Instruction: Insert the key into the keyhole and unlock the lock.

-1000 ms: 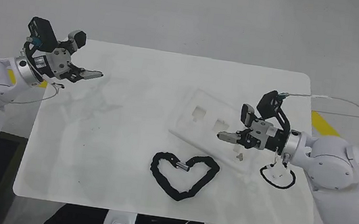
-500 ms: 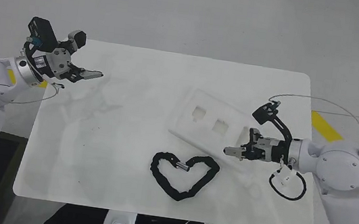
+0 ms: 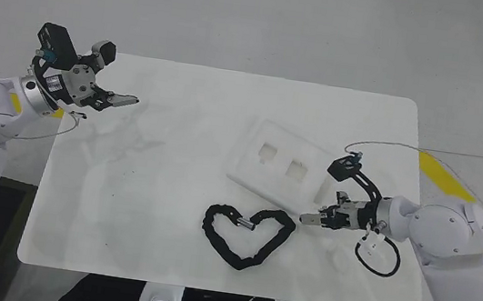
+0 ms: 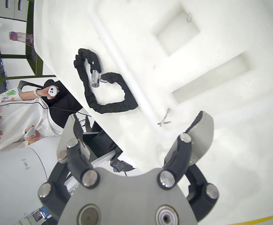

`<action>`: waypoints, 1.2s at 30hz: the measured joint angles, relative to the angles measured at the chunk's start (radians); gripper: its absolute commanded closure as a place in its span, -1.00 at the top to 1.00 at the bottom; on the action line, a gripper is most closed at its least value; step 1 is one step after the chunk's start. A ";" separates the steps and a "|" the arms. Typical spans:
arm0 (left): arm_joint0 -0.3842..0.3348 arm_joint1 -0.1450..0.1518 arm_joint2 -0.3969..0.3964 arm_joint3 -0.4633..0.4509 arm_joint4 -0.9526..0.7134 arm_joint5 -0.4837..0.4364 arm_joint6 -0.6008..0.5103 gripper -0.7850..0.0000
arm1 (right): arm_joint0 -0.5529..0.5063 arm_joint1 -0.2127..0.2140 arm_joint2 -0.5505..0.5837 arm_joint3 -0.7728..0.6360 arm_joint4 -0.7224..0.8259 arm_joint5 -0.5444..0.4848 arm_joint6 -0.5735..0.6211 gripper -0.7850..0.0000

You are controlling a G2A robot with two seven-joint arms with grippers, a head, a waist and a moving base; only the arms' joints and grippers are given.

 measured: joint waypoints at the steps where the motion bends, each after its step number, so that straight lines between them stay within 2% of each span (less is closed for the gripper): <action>1: 0.000 0.000 0.000 0.000 0.000 0.000 0.000 1.00 | 0.005 -0.001 -0.010 0.003 -0.012 0.008 0.003 0.68; 3: 0.000 0.000 0.000 0.000 0.000 0.000 0.000 1.00 | 0.014 -0.001 -0.023 0.004 -0.033 0.021 0.007 0.44; 6: 0.000 0.000 0.000 0.000 0.000 0.000 0.000 1.00 | 0.026 -0.003 -0.038 0.003 -0.053 0.040 0.009 0.25; 13: 0.000 0.000 0.000 0.000 0.000 0.000 0.000 1.00 | 0.052 -0.004 -0.067 0.009 -0.106 0.097 0.034 0.33; 15: 0.000 0.000 0.000 0.000 0.000 0.000 0.000 1.00 | 0.057 -0.003 -0.073 0.006 -0.126 0.112 0.042 0.27; 18: 0.000 0.000 0.000 0.000 0.000 0.000 0.000 1.00 | 0.061 -0.002 -0.078 -0.001 -0.151 0.136 0.056 0.00; 31: 0.000 0.000 0.000 0.000 0.000 0.000 0.000 1.00 | 0.067 -0.001 -0.086 0.008 -0.169 0.159 0.071 -0.21; 36: 0.000 0.000 0.000 0.000 0.000 0.000 0.000 1.00 | 0.072 -0.001 -0.092 0.020 -0.174 0.158 0.065 -0.54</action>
